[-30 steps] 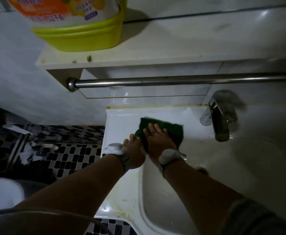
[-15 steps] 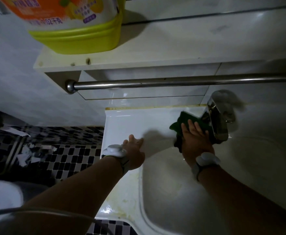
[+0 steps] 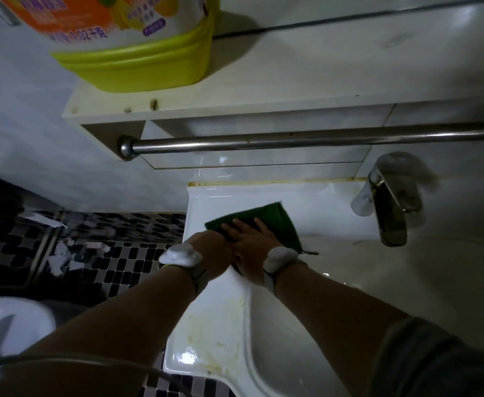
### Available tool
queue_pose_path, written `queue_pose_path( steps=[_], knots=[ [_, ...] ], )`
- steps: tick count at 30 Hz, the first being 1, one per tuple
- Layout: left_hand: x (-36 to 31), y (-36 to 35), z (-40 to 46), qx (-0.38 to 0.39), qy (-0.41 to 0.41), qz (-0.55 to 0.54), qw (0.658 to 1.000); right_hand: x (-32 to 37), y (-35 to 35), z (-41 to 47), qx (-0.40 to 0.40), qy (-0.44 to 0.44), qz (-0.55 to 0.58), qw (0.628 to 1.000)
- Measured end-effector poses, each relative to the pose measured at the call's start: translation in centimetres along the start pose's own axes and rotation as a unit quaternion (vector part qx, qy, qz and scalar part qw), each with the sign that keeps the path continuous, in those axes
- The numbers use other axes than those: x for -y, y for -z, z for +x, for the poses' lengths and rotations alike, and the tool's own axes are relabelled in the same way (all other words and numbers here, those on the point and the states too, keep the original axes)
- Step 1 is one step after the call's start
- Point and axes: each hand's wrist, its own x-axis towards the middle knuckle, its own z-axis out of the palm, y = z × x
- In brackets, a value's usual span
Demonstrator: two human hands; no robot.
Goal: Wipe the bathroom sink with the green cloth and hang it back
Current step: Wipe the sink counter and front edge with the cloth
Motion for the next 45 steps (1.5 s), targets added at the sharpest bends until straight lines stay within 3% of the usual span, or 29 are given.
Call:
queue_pose_path(
  steps=[4, 9, 14, 19, 24, 26, 29, 32, 37, 42, 45],
  knots=[
    [2.8, -0.3, -0.1, -0.027, 0.015, 0.000, 1.000, 0.4, -1.8, -0.8, -0.033, 0.054, -0.013, 0.998],
    [5.2, -0.9, -0.4, -0.086, 0.067, -0.117, 0.987, 0.2, -1.8, 1.0, -0.038, 0.041, -0.062, 0.997],
    [7.0, -2.4, -1.1, -0.031, 0.123, -0.299, 0.946, 0.5, -0.7, 5.8, -0.030, -0.040, -0.051, 0.997],
    [8.3, -4.2, -1.7, 0.020, 0.132, -0.323, 0.937, 1.8, -0.7, 7.7, -0.041, -0.089, -0.069, 0.993],
    [7.8, -3.8, -2.2, -0.007, 0.108, -0.369, 0.923, 4.4, -1.6, 6.8, 0.039, 0.022, -0.049, 0.998],
    [7.8, -3.9, -2.2, -0.020, 0.136, -0.389, 0.911, 5.6, -2.9, 6.1, 0.043, 0.069, -0.061, 0.995],
    [8.7, -5.7, -1.5, -0.007, 0.157, -0.387, 0.909, 5.7, -3.8, 5.5, 0.012, 0.096, -0.073, 0.993],
    [9.4, -6.4, -0.9, 0.006, 0.120, -0.334, 0.935, 4.4, -2.4, 5.2, 0.004, 0.091, -0.067, 0.994],
    [6.4, -3.2, -2.3, -0.010, 0.048, -0.187, 0.981, -1.0, 0.6, 3.2, -0.046, -0.054, -0.053, 0.996],
    [3.0, -2.2, -2.0, -0.015, -0.031, -0.138, 0.990, -5.9, 2.3, -0.9, -0.050, -0.122, -0.065, 0.989],
    [1.0, -1.8, -2.2, 0.007, -0.037, -0.119, 0.992, -7.4, 2.1, -3.6, -0.061, -0.191, -0.078, 0.977]
  ],
)
